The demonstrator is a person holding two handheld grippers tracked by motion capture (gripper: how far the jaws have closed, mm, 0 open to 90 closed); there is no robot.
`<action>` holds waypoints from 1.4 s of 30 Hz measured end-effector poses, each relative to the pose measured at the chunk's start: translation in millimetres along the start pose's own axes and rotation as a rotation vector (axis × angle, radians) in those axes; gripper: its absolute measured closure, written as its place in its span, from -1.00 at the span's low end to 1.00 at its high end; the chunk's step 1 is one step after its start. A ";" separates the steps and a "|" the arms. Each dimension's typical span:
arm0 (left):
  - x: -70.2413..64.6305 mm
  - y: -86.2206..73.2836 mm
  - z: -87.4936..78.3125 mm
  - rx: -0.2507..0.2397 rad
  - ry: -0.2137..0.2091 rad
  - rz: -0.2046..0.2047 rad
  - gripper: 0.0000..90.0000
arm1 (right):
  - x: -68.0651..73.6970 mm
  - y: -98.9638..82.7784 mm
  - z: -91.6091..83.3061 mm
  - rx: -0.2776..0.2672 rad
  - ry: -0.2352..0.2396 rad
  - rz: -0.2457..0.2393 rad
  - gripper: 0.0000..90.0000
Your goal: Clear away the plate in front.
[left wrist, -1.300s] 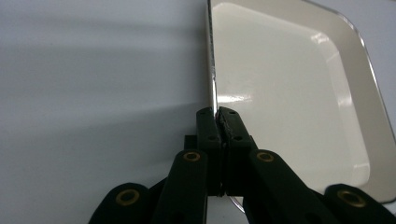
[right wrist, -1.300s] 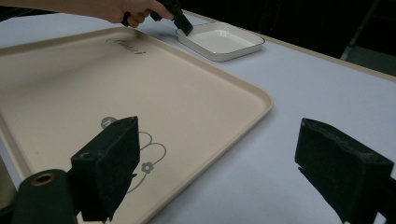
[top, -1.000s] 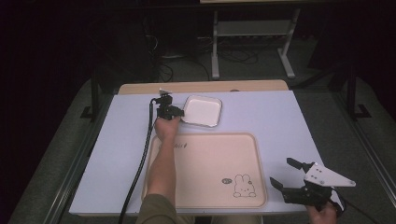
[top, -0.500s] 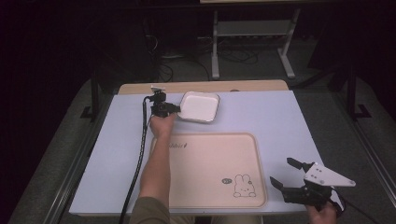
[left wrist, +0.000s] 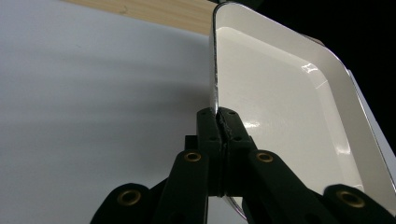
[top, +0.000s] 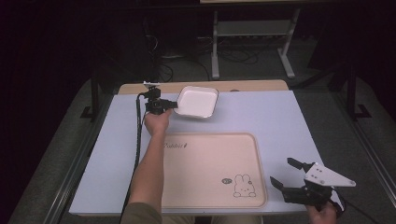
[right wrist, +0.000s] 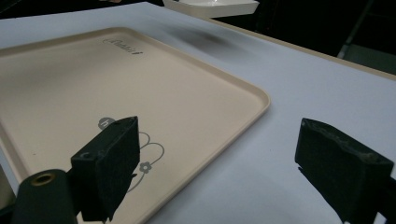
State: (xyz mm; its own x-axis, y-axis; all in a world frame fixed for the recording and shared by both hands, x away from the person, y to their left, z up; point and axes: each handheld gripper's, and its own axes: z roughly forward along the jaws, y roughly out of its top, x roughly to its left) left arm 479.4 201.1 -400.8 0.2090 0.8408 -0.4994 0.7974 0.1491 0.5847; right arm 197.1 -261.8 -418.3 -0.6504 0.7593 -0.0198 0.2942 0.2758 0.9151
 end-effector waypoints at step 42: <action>4.3 -12.2 -57.3 -0.024 -0.156 0.031 0.97 | 0.9 0.5 0.6 0.005 -0.006 -0.002 -0.71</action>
State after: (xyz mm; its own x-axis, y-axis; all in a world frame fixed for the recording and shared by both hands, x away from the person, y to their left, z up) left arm 438.1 232.7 -373.4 0.3203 0.7543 -0.5730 0.7758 0.1383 0.6156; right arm 197.1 -260.7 -418.1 -0.6470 0.7621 -0.0238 0.2967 0.2804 0.9129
